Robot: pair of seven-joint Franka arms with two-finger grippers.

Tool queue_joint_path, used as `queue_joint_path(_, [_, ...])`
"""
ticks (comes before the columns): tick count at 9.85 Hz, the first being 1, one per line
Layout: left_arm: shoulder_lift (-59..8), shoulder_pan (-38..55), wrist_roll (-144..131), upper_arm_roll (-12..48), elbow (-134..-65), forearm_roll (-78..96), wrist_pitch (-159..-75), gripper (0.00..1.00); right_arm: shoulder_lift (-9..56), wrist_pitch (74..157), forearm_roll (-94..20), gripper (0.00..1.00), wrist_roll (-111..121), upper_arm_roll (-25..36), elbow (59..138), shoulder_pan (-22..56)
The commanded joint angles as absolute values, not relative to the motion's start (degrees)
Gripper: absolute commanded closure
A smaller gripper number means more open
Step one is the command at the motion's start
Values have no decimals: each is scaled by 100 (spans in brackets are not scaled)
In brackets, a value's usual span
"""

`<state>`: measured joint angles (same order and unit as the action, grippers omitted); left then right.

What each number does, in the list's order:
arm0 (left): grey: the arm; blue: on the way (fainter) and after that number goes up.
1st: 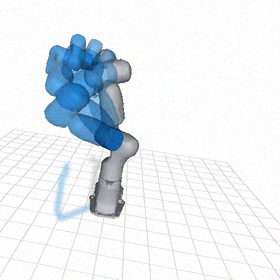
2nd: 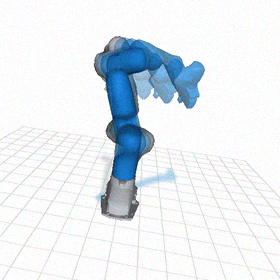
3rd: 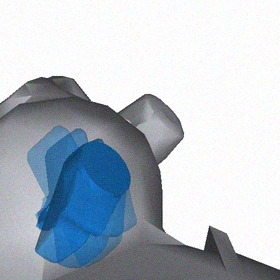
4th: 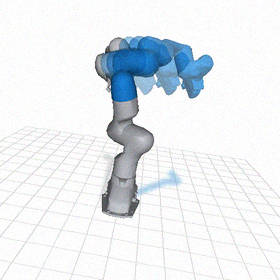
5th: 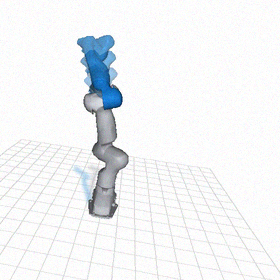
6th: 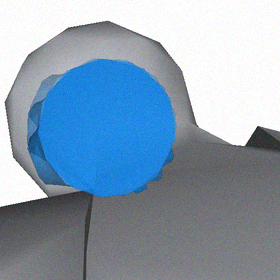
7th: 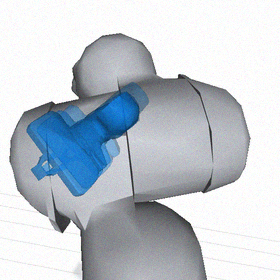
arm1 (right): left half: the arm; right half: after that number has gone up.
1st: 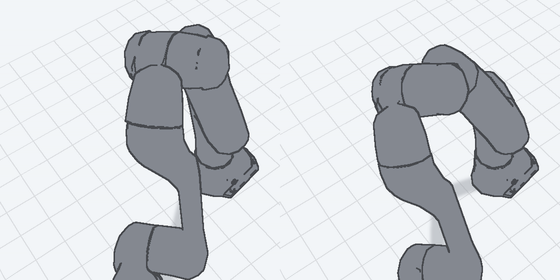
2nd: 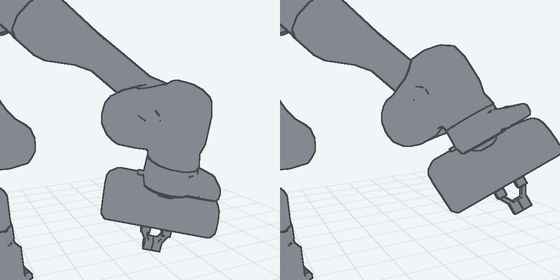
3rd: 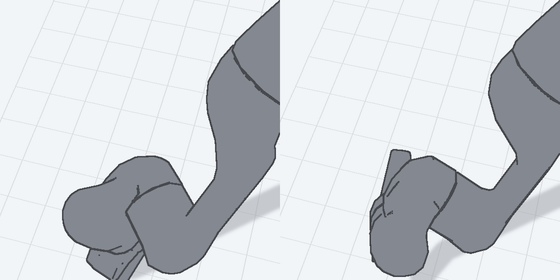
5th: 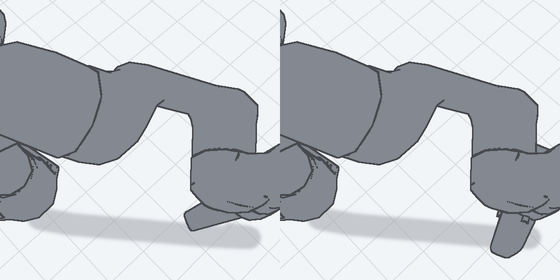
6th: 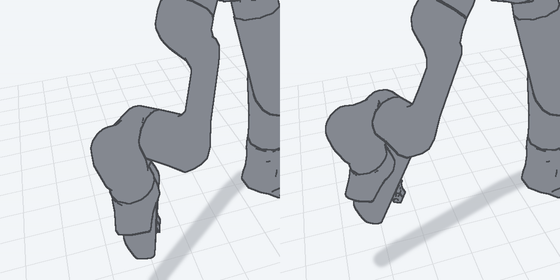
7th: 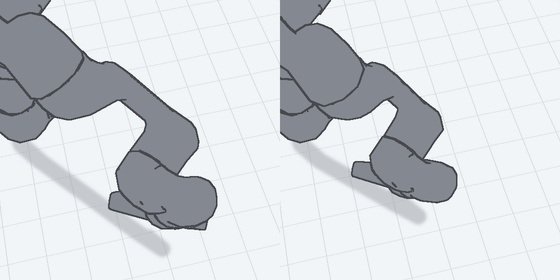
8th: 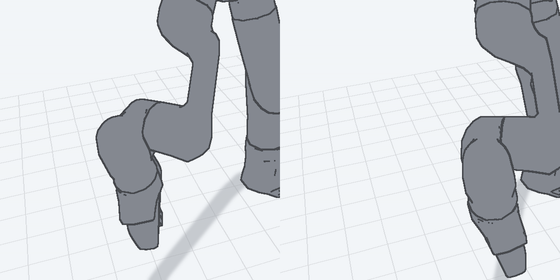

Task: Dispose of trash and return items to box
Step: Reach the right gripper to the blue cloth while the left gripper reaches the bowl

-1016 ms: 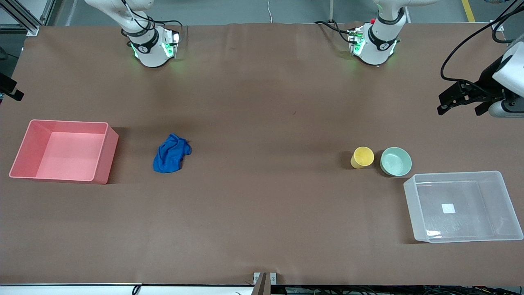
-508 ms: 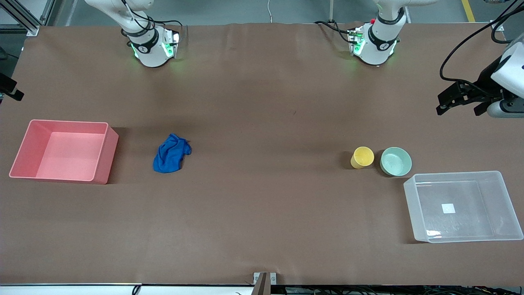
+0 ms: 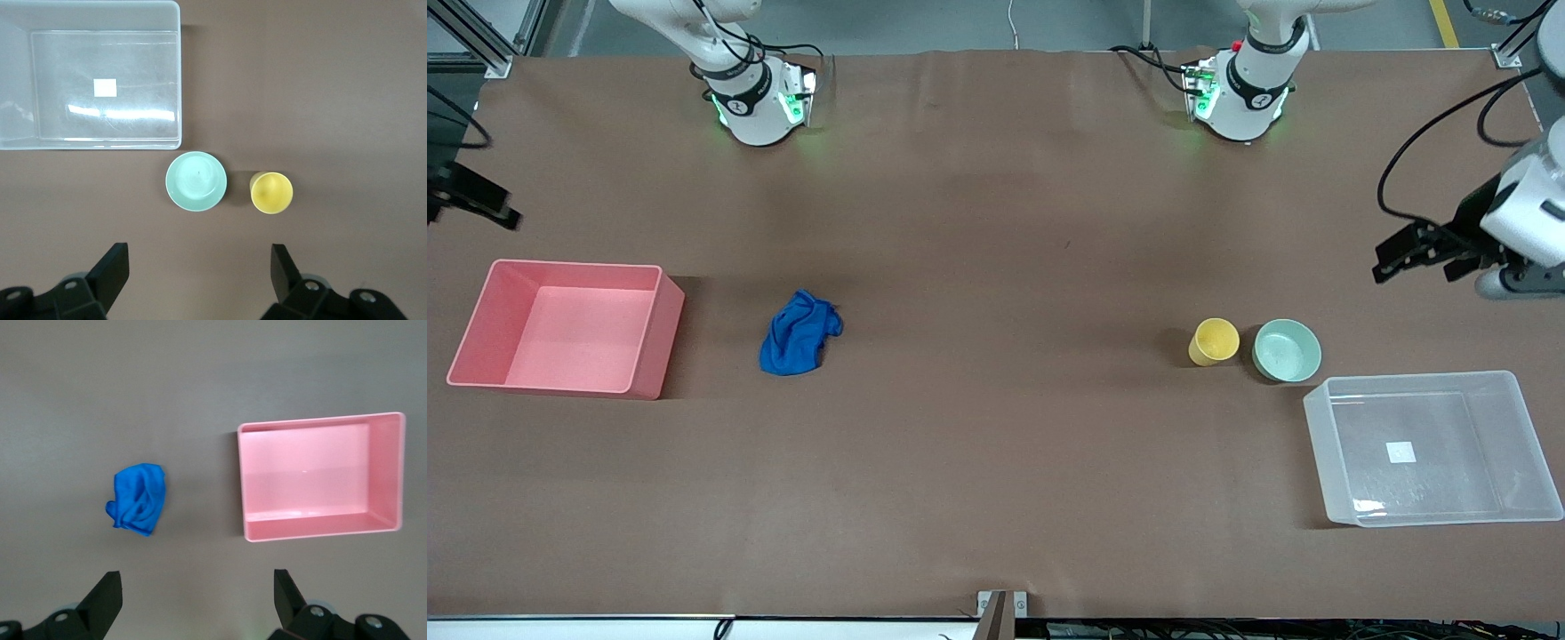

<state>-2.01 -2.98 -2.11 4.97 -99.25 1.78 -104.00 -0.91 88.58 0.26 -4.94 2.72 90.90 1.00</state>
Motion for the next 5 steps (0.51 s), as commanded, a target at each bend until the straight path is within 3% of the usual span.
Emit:
queue_joint_path(1, [-193,-517,174,510,-11078,246,-11490,4,-97,9777,-18,0,-1079,290,10137,605])
queue_joint_path(3, [-517,-693,412,510,-11731,246,-12397,4,26,11085,-9,0,-1334,19,11314,677])
queue_joint_path(5, [-973,-861,640,519,-11874,246,-12848,4,830,12072,61,0,-1757,-306,11794,738])
